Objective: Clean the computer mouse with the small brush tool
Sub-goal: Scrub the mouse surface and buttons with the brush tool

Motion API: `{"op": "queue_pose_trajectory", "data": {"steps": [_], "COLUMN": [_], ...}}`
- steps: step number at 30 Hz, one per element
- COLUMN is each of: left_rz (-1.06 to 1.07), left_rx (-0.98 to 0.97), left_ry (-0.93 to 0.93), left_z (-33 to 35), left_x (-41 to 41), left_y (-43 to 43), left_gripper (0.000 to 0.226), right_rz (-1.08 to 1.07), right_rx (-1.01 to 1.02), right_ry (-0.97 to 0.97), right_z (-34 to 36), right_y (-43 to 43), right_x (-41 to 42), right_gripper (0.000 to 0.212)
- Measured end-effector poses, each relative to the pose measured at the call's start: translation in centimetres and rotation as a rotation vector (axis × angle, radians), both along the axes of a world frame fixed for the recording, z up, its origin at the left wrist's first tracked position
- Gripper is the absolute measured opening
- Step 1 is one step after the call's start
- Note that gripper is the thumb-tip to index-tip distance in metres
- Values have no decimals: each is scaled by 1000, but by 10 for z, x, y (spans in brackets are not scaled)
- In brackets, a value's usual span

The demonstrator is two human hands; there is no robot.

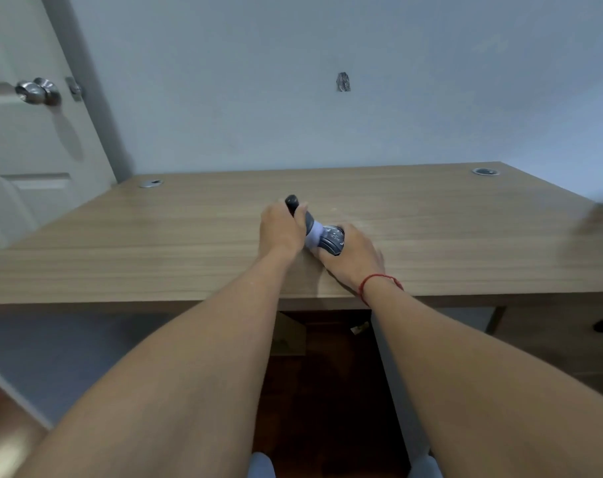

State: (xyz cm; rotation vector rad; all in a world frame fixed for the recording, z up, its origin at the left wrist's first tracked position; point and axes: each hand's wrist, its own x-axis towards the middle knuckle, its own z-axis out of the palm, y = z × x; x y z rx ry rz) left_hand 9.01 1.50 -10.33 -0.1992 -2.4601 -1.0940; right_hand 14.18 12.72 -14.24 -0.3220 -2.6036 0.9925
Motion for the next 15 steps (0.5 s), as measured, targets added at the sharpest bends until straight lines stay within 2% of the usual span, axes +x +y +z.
{"op": "queue_pose_trajectory", "data": {"steps": [4,6,10,12,15], "left_rz": [68,41,-30,-52,43], "left_rx": [-146,-111,92,96,98], "left_ry": [-19,23,114,87,12], "left_z": [-8,-6,6,3,-10], "left_x": [-2,1,-1,-1,3], "left_y": [-10,-12,-3,2,-4], "left_gripper": [39,37,38,39,37], "right_rz": [0,-3,-12,-9,-3], "right_rx": [8,11,13,6,13], "right_ry": [0,2,-5,-2,9], "right_z": [-2,-2,0,0,-1], "right_y": [0,-1,0,0,-1], "right_x": [-1,-2,-1,-1,-1], "right_gripper": [55,55,52,49,50]}}
